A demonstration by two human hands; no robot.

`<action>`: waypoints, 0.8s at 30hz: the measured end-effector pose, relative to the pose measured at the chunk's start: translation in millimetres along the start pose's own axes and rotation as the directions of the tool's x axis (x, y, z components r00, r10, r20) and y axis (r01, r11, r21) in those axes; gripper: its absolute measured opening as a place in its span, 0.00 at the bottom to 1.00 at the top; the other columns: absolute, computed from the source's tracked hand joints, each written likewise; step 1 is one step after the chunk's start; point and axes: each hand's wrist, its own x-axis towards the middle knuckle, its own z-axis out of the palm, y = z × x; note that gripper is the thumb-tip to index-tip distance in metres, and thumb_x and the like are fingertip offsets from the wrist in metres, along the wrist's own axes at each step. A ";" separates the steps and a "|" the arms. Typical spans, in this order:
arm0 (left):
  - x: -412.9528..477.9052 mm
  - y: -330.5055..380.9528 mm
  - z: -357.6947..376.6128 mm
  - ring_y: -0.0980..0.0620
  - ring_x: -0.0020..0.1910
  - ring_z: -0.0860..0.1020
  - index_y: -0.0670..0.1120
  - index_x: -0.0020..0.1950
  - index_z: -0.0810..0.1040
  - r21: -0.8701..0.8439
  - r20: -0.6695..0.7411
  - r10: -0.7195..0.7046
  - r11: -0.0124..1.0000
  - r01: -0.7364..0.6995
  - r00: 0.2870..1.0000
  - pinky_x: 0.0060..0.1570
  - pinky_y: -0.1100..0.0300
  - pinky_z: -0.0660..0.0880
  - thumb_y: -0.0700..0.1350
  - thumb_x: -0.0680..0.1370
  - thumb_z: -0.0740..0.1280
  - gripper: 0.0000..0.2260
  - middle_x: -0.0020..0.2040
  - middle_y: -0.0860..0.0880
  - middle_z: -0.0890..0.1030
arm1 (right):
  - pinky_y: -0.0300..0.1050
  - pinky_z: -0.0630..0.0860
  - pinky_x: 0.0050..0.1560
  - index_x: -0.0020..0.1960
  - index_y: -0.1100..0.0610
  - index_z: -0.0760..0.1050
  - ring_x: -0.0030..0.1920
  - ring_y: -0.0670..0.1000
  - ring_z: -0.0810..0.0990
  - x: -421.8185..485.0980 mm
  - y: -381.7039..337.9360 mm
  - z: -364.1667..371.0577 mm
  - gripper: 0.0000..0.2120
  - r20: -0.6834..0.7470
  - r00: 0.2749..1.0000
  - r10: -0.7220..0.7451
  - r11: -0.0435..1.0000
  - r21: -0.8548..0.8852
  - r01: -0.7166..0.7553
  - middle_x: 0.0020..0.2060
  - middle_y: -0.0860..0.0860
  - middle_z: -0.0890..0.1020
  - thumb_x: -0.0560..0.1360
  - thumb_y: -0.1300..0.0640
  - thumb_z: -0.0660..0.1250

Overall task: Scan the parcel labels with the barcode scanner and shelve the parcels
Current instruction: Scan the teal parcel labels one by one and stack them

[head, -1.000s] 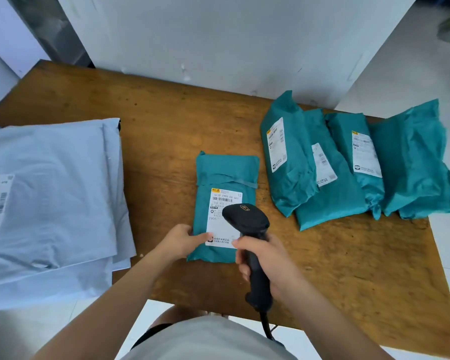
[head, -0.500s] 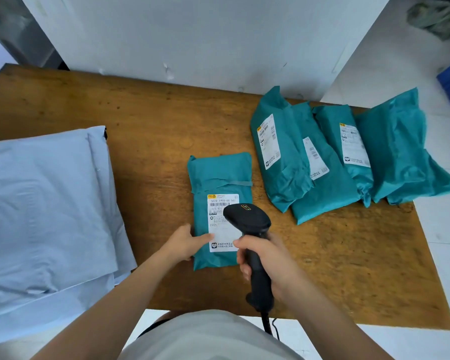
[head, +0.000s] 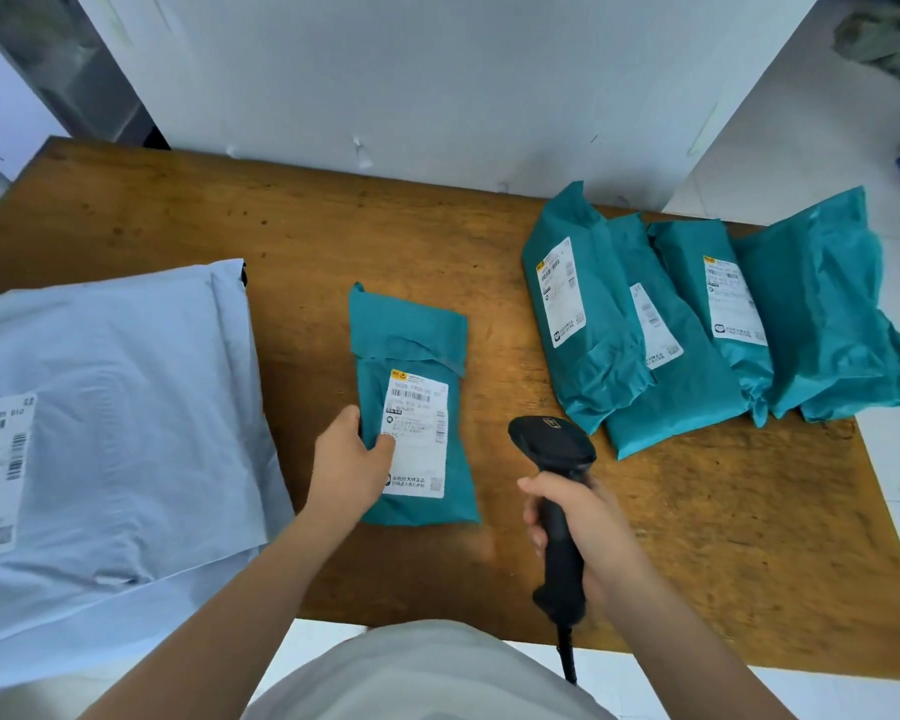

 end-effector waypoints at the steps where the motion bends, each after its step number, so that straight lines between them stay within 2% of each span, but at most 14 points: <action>1: -2.4 -1.6 -8.6 0.54 0.41 0.77 0.41 0.50 0.69 0.053 -0.056 -0.003 0.999 0.006 0.998 0.33 0.64 0.72 0.40 0.77 0.63 0.05 0.48 0.49 0.76 | 0.40 0.68 0.23 0.41 0.63 0.73 0.21 0.50 0.69 0.9 -0.3 1.4 0.07 -0.002 1.000 0.008 1.000 -0.001 -0.008 0.26 0.56 0.75 0.72 0.63 0.70; 2: -3.7 -3.5 -16.2 0.47 0.46 0.78 0.40 0.53 0.67 0.131 -0.108 -0.003 0.991 0.017 0.994 0.38 0.57 0.75 0.40 0.77 0.63 0.08 0.52 0.46 0.75 | 0.40 0.68 0.23 0.41 0.63 0.73 0.21 0.50 0.70 1.6 -0.6 3.2 0.07 -0.002 1.000 0.014 1.000 -0.006 -0.014 0.26 0.56 0.75 0.72 0.62 0.70; 4: -2.4 -8.3 -24.6 0.35 0.62 0.71 0.38 0.66 0.61 0.344 -0.164 0.003 0.937 0.055 0.986 0.56 0.44 0.73 0.38 0.74 0.64 0.22 0.65 0.38 0.68 | 0.40 0.69 0.23 0.40 0.63 0.73 0.21 0.50 0.70 1.9 -1.7 7.6 0.07 0.009 1.000 0.017 0.999 -0.033 -0.017 0.25 0.55 0.75 0.72 0.62 0.70; 6: -2.3 -2.8 -26.7 0.34 0.71 0.60 0.39 0.76 0.49 0.495 -0.205 0.062 0.867 0.049 0.977 0.67 0.44 0.65 0.38 0.74 0.64 0.35 0.73 0.35 0.55 | 0.39 0.68 0.23 0.40 0.62 0.73 0.21 0.50 0.70 0.4 -4.0 11.4 0.07 0.029 1.000 0.006 0.999 -0.049 -0.004 0.25 0.55 0.75 0.72 0.62 0.70; 7: -3.1 4.9 -25.0 0.34 0.73 0.56 0.40 0.77 0.45 0.543 -0.200 0.121 0.840 0.007 0.972 0.69 0.44 0.62 0.39 0.74 0.64 0.37 0.75 0.34 0.51 | 0.39 0.68 0.23 0.40 0.62 0.73 0.21 0.50 0.70 -0.9 -5.6 12.4 0.06 0.037 0.999 -0.002 0.999 -0.046 0.003 0.25 0.55 0.75 0.72 0.63 0.70; 10: 1.8 28.8 -7.3 0.34 0.74 0.54 0.40 0.77 0.52 0.567 -0.088 0.288 0.802 -0.190 0.954 0.71 0.43 0.58 0.41 0.75 0.64 0.33 0.75 0.32 0.52 | 0.39 0.69 0.22 0.41 0.62 0.73 0.21 0.49 0.70 -7.6 -11.4 10.6 0.05 0.028 0.999 -0.021 0.999 -0.033 0.021 0.26 0.55 0.75 0.72 0.63 0.70; 12: 11.8 44.0 11.6 0.35 0.72 0.60 0.40 0.75 0.58 0.488 0.044 0.335 0.815 -0.313 0.941 0.69 0.45 0.61 0.43 0.77 0.64 0.28 0.72 0.34 0.59 | 0.39 0.69 0.23 0.41 0.61 0.73 0.22 0.50 0.70 -12.6 -14.2 3.9 0.05 -0.011 0.999 -0.040 0.999 -0.008 0.040 0.26 0.55 0.75 0.72 0.64 0.70; 14: 24.1 60.4 34.6 0.39 0.65 0.69 0.40 0.71 0.64 0.322 0.166 0.319 0.877 -0.357 0.933 0.63 0.48 0.68 0.47 0.78 0.64 0.24 0.67 0.39 0.67 | 0.40 0.69 0.23 0.41 0.61 0.73 0.22 0.50 0.70 -18.5 -16.5 -7.8 0.05 -0.062 0.996 -0.058 0.997 0.038 0.060 0.26 0.55 0.75 0.72 0.64 0.70; 16: 36.3 79.3 60.9 0.43 0.55 0.74 0.41 0.63 0.71 0.102 0.284 0.168 0.974 -0.204 0.944 0.54 0.54 0.72 0.49 0.78 0.64 0.17 0.56 0.42 0.74 | 0.40 0.69 0.24 0.41 0.62 0.73 0.22 0.50 0.70 -24.6 -18.0 -23.3 0.06 -0.116 0.991 -0.066 0.994 0.080 0.075 0.26 0.55 0.75 0.72 0.64 0.70; 17: 40.9 89.2 74.5 0.45 0.51 0.75 0.42 0.58 0.73 -0.029 0.335 0.053 0.999 -0.046 0.941 0.49 0.56 0.72 0.49 0.78 0.64 0.14 0.49 0.43 0.75 | 0.41 0.68 0.25 0.41 0.62 0.72 0.22 0.51 0.70 -27.6 -18.1 -32.1 0.06 -0.139 0.988 -0.070 0.992 0.099 0.084 0.27 0.56 0.75 0.72 0.63 0.70; 18: 44.8 98.4 87.6 0.44 0.49 0.75 0.42 0.55 0.73 -0.157 0.383 -0.078 0.977 0.148 0.921 0.46 0.56 0.73 0.50 0.78 0.65 0.13 0.45 0.43 0.75 | 0.41 0.68 0.25 0.40 0.62 0.72 0.22 0.51 0.70 -30.5 -18.7 -41.2 0.07 -0.154 0.985 -0.077 0.989 0.115 0.095 0.27 0.56 0.75 0.72 0.63 0.70; 20: 51.0 114.5 109.7 0.42 0.55 0.76 0.44 0.63 0.69 -0.291 0.506 -0.281 0.835 0.468 0.816 0.52 0.51 0.77 0.53 0.76 0.67 0.20 0.52 0.40 0.76 | 0.42 0.68 0.26 0.38 0.62 0.72 0.23 0.51 0.69 -34.4 -21.5 -59.4 0.09 -0.165 0.981 -0.102 0.985 0.118 0.122 0.27 0.56 0.74 0.70 0.61 0.72; 22: 55.4 123.8 130.3 0.41 0.61 0.74 0.45 0.71 0.65 -0.314 0.548 -0.351 0.755 0.576 0.759 0.60 0.46 0.75 0.59 0.72 0.70 0.33 0.63 0.39 0.73 | 0.43 0.68 0.27 0.37 0.62 0.72 0.23 0.51 0.69 -36.3 -25.7 -76.4 0.10 -0.167 0.978 -0.123 0.986 0.090 0.139 0.26 0.56 0.74 0.68 0.59 0.72; 24: 55.6 131.8 147.6 0.42 0.64 0.72 0.46 0.74 0.62 -0.324 0.538 -0.363 0.744 0.584 0.761 0.63 0.44 0.72 0.63 0.66 0.73 0.42 0.68 0.41 0.70 | 0.42 0.68 0.27 0.39 0.63 0.72 0.23 0.51 0.69 -36.0 -29.9 -93.1 0.08 -0.174 0.976 -0.134 0.985 0.087 0.151 0.27 0.57 0.74 0.71 0.61 0.70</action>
